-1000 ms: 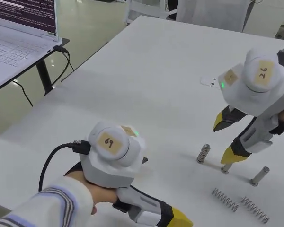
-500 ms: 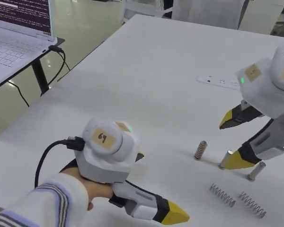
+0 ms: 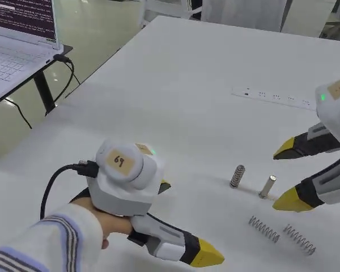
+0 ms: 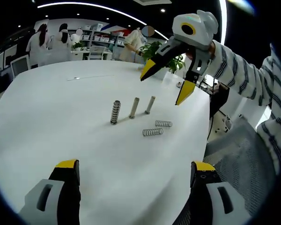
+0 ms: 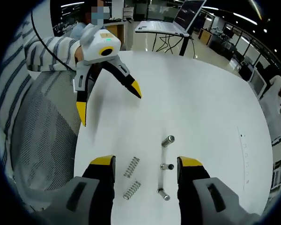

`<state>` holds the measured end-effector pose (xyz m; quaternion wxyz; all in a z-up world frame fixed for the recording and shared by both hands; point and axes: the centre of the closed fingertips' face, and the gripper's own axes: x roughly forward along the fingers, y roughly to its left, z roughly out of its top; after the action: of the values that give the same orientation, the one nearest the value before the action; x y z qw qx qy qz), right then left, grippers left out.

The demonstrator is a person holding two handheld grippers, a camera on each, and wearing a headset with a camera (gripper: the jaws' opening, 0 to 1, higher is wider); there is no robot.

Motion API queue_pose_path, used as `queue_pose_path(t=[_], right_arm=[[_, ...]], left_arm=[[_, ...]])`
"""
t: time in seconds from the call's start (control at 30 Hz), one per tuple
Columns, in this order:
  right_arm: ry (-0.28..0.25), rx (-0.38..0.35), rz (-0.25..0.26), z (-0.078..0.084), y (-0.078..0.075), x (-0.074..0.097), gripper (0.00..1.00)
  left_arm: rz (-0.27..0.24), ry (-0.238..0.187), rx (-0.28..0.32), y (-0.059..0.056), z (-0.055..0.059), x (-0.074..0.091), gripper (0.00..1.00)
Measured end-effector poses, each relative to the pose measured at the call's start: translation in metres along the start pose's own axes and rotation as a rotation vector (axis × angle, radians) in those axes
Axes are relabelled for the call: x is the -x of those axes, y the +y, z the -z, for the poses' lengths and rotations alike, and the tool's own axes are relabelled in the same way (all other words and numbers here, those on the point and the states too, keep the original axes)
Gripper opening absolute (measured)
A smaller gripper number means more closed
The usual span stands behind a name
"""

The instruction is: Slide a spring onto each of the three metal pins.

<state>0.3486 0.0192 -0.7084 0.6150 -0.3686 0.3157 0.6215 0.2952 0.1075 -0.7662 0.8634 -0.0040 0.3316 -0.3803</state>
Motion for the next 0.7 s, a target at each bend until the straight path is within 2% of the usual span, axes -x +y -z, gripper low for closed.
queue_pose_path(t=[0.17,0.37,0.57,0.7], right_arm=[[-0.039,-0.06,0.027,0.007,0.003,0.006,0.54],[-0.096,-0.126,0.062,0.013,0.008,0.01,0.57],[-0.145,-0.191,0.095,0.02,0.014,0.013,0.6],[-0.153,-0.222,0.098,0.029,0.02,0.013,0.6]], left_arm=[[0.004,0.005,0.006,0.001,0.001,0.001,0.97],[0.001,-0.011,-0.003,0.002,-0.002,0.003,0.96],[0.009,0.015,-0.003,0.002,0.005,0.003,0.96],[0.007,0.018,0.009,0.003,0.008,0.005,0.96]])
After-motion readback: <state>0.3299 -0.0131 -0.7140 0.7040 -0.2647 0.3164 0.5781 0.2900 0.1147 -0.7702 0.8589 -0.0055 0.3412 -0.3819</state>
